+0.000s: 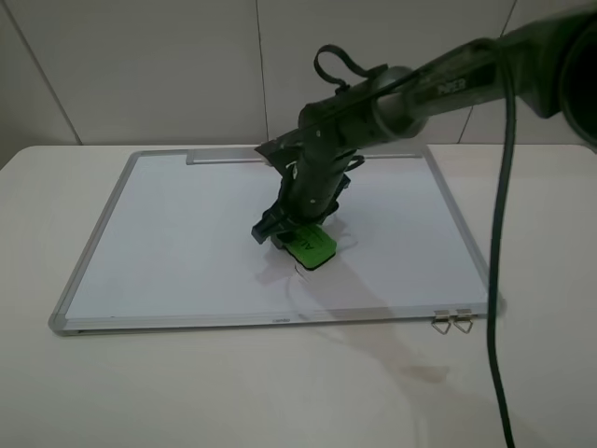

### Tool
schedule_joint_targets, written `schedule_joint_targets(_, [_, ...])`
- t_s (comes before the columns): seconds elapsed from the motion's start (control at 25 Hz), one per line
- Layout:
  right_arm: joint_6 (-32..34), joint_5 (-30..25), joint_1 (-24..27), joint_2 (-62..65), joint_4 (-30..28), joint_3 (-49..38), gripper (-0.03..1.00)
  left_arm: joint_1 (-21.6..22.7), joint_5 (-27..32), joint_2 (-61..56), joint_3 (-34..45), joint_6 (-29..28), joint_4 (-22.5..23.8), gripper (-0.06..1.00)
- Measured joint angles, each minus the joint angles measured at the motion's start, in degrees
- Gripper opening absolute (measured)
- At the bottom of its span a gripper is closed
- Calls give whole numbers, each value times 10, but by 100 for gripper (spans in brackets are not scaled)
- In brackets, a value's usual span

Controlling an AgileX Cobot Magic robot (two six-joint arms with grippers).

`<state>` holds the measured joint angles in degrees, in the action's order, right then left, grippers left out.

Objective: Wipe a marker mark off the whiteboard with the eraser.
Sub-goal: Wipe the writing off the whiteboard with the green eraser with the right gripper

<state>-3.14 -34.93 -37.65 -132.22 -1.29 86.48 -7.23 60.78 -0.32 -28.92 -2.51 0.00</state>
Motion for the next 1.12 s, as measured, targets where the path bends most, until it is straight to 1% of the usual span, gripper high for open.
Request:
schedule_joint_targets(0.16, [-1,6,-44,-8,3,15,60,0,0,0,0,0,0,69])
schedule_joint_targets(0.36, [-2,9,-46,-9,4,16,60,0,0,0,0,0,0,69])
schedule_joint_targets(0.52, [-4,15,-24,-10,5,18,60,0,0,0,0,0,0,69])
schedule_joint_targets(0.76, [-4,43,60,-14,7,18,60,0,0,0,0,0,0,69])
schedule_joint_targets(0.84, [-4,45,77,-15,8,18,60,0,0,0,0,0,0,69])
schedule_joint_targets(0.96, [-5,46,84,-15,13,18,60,0,0,0,0,0,0,69])
schedule_joint_targets(1.12, [-5,46,75,-15,13,18,60,0,0,0,0,0,0,69])
